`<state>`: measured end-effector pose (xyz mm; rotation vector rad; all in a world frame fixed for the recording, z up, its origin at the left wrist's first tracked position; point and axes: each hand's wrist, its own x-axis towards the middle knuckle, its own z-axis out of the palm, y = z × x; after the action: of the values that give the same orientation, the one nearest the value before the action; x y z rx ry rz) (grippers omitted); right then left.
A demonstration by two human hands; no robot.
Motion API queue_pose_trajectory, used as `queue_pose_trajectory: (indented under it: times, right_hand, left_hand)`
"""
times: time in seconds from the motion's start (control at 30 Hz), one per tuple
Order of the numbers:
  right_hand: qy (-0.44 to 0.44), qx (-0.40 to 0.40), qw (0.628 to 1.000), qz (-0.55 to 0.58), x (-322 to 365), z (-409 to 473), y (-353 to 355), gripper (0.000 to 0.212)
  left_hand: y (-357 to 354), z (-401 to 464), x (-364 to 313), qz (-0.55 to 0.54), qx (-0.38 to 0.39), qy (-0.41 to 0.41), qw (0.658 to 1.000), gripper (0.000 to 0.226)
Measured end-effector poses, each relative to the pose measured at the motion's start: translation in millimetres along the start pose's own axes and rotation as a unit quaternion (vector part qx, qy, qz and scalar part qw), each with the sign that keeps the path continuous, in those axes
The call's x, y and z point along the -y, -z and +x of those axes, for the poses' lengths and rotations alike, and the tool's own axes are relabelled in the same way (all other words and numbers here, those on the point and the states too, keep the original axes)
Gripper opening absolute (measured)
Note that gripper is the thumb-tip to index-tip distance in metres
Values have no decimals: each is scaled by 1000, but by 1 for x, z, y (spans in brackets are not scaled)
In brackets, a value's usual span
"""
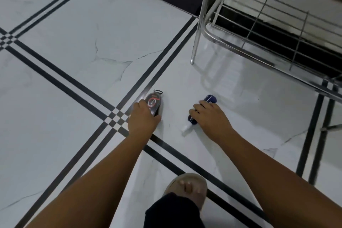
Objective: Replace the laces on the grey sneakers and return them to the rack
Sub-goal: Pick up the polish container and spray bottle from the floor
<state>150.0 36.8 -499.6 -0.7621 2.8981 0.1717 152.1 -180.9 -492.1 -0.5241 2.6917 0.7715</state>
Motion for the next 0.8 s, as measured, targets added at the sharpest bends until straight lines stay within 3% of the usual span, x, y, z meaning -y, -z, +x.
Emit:
queue_pose_trajectory:
  times: [0.13, 0.23, 0.33, 0.4, 0.8]
  right_hand:
    - [-127, -49, 971, 195, -2, -15, 16, 30]
    - [-255, -94, 884, 379, -1, -25, 48, 23]
    - [-305, -140, 808, 485, -4, -44, 96, 34]
    - [-320, -154, 777, 520, -7, -52, 125, 36]
    - [-304, -320, 742, 505, -17, -180, 349, 47]
  left_hand:
    - [8, -14, -3, -25, -9, -15, 1000, 59]
    - [26, -29, -15, -74, -16, -39, 996, 58]
    - [62, -51, -40, -88, -23, -93, 992, 53]
    - [85, -62, -56, -101, -29, -124, 987, 51]
    - [240, -206, -171, -180, -111, -314, 926, 39]
